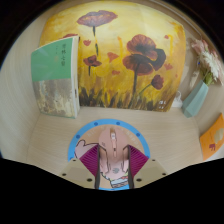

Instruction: Arrange mouse

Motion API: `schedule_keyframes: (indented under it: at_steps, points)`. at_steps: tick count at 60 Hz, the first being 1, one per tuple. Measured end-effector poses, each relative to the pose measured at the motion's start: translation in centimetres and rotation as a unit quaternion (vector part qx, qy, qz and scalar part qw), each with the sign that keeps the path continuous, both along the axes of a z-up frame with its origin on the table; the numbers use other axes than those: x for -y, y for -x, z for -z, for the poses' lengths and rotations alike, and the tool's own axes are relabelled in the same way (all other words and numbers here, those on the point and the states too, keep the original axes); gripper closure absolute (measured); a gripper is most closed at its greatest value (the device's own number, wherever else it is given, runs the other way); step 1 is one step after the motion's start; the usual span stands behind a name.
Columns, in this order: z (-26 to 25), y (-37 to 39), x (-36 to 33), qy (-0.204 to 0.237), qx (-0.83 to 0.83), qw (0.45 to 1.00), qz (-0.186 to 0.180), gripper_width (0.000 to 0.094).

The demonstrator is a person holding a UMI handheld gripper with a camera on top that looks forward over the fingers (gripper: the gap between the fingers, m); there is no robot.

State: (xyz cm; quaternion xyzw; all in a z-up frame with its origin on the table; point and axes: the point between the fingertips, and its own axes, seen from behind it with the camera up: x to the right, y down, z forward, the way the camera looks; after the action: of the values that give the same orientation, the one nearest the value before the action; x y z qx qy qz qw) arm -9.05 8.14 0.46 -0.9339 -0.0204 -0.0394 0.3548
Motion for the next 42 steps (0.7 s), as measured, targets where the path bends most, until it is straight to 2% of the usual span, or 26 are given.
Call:
schedule_keyframes:
  at_steps: [9,13,18,22,32,42]
  points:
    - [0.8,-0.2,0.4,0.008,-0.006,1.0,0.003,0.0549]
    - [0.9,-0.1,0.3,0.013,-0.007,1.0,0.002,0.0497]
    - [0.9,0.2,0.2,0.021,-0.017,1.0,-0.006,0.0405]
    - [0.2,0.2,0.5,0.028,-0.037,0.999,0.002,0.0235]
    - [-6.6,-1.2,0.9,-0.024,-0.048,0.999,0.01,0.0232]
    - [-14.7,-3.3,4.2,-0.066,-0.065,0.996,0.011,0.0235]
